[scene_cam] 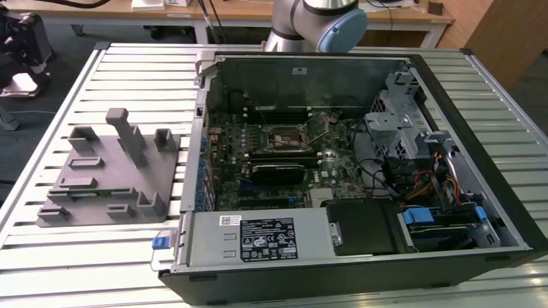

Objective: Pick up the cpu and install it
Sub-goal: 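Pick up the cpu and move it towards the insertion slot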

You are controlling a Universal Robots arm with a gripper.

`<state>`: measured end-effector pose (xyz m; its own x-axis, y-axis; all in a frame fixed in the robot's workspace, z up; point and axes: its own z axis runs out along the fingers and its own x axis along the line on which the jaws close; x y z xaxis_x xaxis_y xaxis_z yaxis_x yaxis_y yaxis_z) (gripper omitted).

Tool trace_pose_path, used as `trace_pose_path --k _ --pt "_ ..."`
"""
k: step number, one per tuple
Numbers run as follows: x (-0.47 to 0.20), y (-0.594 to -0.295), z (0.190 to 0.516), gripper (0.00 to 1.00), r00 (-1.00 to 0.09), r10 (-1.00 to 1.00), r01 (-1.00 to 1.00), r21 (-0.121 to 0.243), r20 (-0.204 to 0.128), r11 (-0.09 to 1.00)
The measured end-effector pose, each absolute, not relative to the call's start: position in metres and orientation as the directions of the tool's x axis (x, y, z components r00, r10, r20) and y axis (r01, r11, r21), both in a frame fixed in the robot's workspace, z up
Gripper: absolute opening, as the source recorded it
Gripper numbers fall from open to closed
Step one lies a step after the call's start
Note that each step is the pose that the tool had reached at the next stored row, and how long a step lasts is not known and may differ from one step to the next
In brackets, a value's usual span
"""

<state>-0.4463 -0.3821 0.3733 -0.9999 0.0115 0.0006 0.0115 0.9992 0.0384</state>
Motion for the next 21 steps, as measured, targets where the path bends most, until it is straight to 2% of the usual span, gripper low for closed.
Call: trace_pose_path --k 21 --pt "-0.4377 -0.3818 0.3778 0.54 -1.000 0.011 0.011 0.038 0.000 0.999"
